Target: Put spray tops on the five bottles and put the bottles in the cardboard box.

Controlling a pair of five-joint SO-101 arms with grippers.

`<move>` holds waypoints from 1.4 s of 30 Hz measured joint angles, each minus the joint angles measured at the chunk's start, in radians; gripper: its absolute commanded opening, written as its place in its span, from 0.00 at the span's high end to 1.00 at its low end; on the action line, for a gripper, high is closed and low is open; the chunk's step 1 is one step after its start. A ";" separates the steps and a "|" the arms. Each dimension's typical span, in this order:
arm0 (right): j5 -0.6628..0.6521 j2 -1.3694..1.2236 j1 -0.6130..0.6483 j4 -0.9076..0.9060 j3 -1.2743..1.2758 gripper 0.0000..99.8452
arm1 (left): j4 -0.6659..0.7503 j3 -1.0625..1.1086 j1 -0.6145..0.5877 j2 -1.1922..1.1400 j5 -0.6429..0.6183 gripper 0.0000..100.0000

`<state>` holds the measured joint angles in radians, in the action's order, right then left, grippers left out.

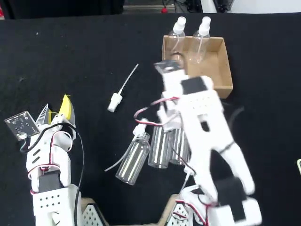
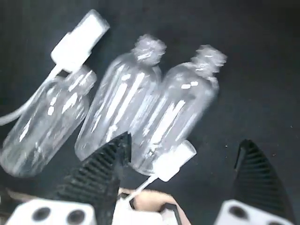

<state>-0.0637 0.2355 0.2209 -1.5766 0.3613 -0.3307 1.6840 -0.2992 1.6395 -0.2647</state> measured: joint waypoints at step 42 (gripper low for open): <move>-0.051 -0.157 -0.198 0.342 0.175 0.88 | 0.000 0.000 0.000 0.000 0.000 0.80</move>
<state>-0.1143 0.0790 0.0230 -1.2344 0.5363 -0.3307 1.6840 -0.2992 1.6395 -0.2647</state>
